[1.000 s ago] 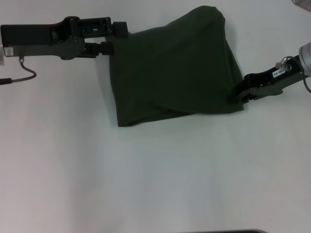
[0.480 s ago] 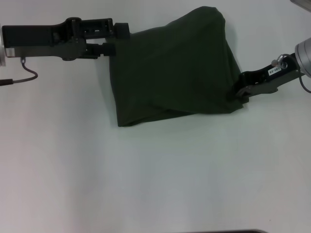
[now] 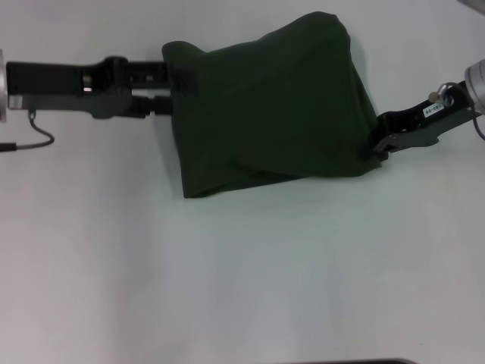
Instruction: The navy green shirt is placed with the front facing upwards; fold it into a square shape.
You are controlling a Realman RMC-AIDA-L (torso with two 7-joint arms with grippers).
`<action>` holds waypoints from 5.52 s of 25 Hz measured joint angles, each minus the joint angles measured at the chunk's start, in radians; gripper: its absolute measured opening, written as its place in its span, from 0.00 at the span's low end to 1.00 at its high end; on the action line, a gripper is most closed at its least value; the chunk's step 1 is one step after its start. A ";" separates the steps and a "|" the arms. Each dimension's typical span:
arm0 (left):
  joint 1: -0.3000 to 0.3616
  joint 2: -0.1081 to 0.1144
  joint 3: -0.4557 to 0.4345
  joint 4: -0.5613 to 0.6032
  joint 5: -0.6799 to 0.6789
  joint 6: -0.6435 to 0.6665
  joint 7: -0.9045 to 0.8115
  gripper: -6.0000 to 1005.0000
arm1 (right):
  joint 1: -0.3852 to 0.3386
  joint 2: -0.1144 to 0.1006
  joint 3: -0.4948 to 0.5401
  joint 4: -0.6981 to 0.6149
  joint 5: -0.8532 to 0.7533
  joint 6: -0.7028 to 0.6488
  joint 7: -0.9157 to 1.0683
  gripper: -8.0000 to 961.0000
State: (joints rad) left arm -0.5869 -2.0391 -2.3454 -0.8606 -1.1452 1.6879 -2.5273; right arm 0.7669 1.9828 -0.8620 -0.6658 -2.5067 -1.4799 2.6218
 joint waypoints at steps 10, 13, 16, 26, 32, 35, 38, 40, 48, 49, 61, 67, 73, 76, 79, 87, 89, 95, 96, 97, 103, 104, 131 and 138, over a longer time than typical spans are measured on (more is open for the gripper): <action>0.022 -0.017 0.007 0.000 0.123 0.013 -0.020 0.87 | 0.000 -0.045 0.088 -0.091 0.035 -0.153 0.000 0.02; 0.024 -0.034 0.009 0.000 0.178 -0.005 -0.035 0.87 | -0.001 -0.051 0.108 -0.100 0.035 -0.167 0.000 0.02; 0.022 -0.059 0.009 0.000 0.219 -0.031 -0.037 0.87 | 0.002 -0.052 0.108 -0.100 0.035 -0.171 0.001 0.02; 0.000 -0.100 0.054 0.051 0.281 -0.159 -0.056 0.87 | 0.007 -0.051 0.105 -0.101 0.033 -0.175 0.001 0.02; -0.003 -0.102 0.078 0.051 0.283 -0.211 -0.070 0.87 | 0.002 -0.053 0.109 -0.101 0.034 -0.180 0.001 0.02; -0.004 -0.102 0.112 0.051 0.289 -0.237 -0.085 0.87 | 0.000 -0.053 0.110 -0.101 0.034 -0.181 0.001 0.02; -0.007 -0.103 0.126 0.051 0.295 -0.246 -0.089 0.87 | 0.000 -0.053 0.111 -0.100 0.035 -0.184 0.001 0.02; -0.008 -0.104 0.127 0.051 0.295 -0.251 -0.090 0.87 | 0.000 -0.053 0.111 -0.100 0.035 -0.185 0.000 0.02; -0.015 -0.105 0.132 0.070 0.296 -0.276 -0.101 0.87 | -0.001 -0.053 0.112 -0.100 0.036 -0.189 -0.001 0.02; -0.018 -0.106 0.134 0.076 0.296 -0.281 -0.101 0.87 | -0.001 -0.053 0.112 -0.099 0.036 -0.189 -0.001 0.02; -0.036 -0.106 0.154 0.106 0.297 -0.310 -0.102 0.87 | 0.001 -0.053 0.112 -0.095 0.035 -0.190 -0.003 0.02; -0.061 -0.103 0.229 0.127 0.300 -0.335 -0.099 0.86 | 0.007 -0.052 0.112 -0.091 0.040 -0.191 -0.007 0.02; -0.071 -0.106 0.233 0.125 0.314 -0.340 -0.106 0.63 | 0.008 -0.052 0.112 -0.090 0.045 -0.194 -0.007 0.02; -0.071 -0.107 0.235 0.124 0.318 -0.341 -0.109 0.55 | 0.007 -0.052 0.112 -0.090 0.046 -0.198 -0.007 0.02; -0.075 -0.106 0.236 0.126 0.320 -0.341 -0.111 0.46 | 0.007 -0.052 0.112 -0.090 0.046 -0.200 -0.007 0.02; -0.069 -0.096 0.236 0.123 0.322 -0.326 -0.114 0.16 | 0.002 -0.066 0.112 -0.090 0.043 -0.202 -0.001 0.02; -0.066 -0.090 0.236 0.121 0.328 -0.320 -0.115 0.09 | -0.003 -0.073 0.111 -0.090 0.041 -0.202 0.000 0.02; -0.068 -0.083 0.234 0.117 0.344 -0.300 -0.115 0.02 | -0.006 -0.079 0.103 -0.087 0.025 -0.199 0.001 0.02; -0.069 -0.083 0.235 0.117 0.344 -0.296 -0.114 0.02 | -0.006 -0.078 0.103 -0.087 0.015 -0.197 0.001 0.02; -0.069 -0.083 0.234 0.116 0.344 -0.293 -0.113 0.02 | -0.005 -0.076 0.103 -0.087 0.004 -0.195 0.001 0.02; -0.071 -0.085 0.234 0.115 0.341 -0.279 -0.106 0.02 | 0.000 -0.068 0.103 -0.065 -0.025 -0.183 -0.001 0.03; -0.071 -0.085 0.233 0.115 0.341 -0.276 -0.104 0.02 | 0.001 -0.068 0.103 -0.058 -0.032 -0.181 -0.002 0.04; -0.045 -0.084 0.184 0.032 0.336 -0.169 -0.070 0.17 | -0.004 -0.087 0.107 -0.048 -0.057 -0.136 0.045 0.10; -0.022 -0.079 0.108 -0.005 0.335 -0.133 -0.061 0.44 | -0.017 -0.108 0.117 -0.058 -0.056 -0.119 0.081 0.12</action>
State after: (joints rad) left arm -0.6085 -2.1179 -2.2379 -0.8655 -0.8107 1.5545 -2.5883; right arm 0.7502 1.8752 -0.7452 -0.7242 -2.5628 -1.5989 2.7029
